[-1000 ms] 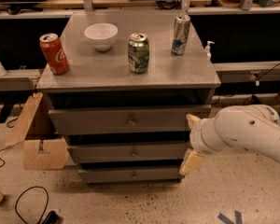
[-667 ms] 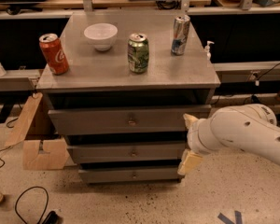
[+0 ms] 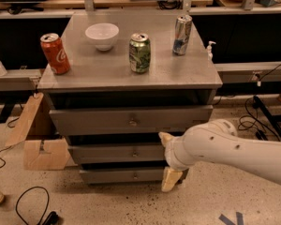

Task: Open middle drawer

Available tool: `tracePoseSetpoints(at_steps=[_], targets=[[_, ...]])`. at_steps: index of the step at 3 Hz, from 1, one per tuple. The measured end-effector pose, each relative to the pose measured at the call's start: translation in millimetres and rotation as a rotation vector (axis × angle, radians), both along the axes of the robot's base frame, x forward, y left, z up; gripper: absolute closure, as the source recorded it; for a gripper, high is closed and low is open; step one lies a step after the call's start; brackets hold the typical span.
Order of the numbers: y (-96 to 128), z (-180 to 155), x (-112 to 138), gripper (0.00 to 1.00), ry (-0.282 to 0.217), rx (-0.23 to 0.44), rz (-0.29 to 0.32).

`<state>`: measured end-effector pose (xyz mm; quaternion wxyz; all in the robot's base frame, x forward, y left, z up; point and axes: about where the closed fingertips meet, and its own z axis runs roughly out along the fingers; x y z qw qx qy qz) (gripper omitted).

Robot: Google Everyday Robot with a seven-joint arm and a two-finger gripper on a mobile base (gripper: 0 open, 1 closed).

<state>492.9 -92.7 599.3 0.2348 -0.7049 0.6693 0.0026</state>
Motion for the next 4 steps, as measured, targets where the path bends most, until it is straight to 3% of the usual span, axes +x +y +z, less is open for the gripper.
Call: tracePoseSetpoints(at_steps=[1, 2, 4], targets=[[22, -42, 11, 0.00, 0.034, -0.059, 0.079], [26, -75, 31, 0.00, 0.057, -0.109, 0.111], [-5, -116, 84, 0.00, 0.066, -0.182, 0.038]])
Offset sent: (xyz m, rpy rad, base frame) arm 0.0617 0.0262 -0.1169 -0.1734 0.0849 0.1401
